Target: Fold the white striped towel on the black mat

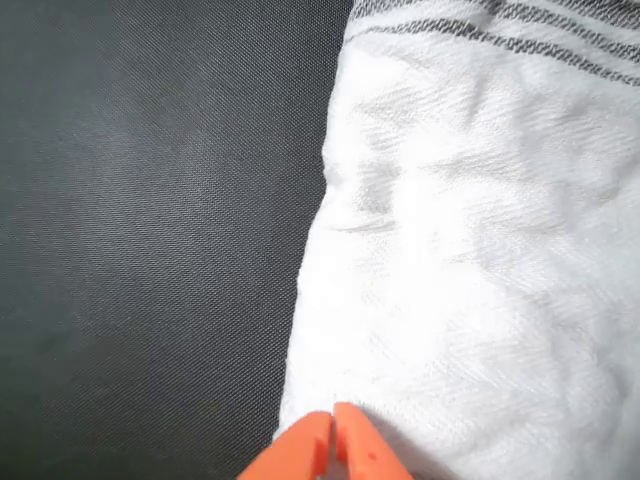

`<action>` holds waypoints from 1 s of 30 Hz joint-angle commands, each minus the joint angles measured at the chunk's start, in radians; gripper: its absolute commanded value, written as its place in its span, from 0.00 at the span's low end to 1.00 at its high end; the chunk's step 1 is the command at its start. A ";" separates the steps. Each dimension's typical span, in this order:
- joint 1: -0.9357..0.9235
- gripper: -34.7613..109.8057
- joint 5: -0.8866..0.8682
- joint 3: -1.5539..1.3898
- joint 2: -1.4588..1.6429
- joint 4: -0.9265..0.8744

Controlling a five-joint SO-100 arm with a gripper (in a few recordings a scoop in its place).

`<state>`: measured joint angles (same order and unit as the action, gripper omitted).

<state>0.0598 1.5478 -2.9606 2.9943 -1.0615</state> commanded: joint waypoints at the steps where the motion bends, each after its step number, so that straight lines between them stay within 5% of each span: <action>1: 0.017 0.24 0.017 -0.095 0.167 -0.014; 30: -0.034 0.24 -0.011 -0.196 0.364 -0.285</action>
<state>0.0261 1.5263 -3.1355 3.3364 -1.3070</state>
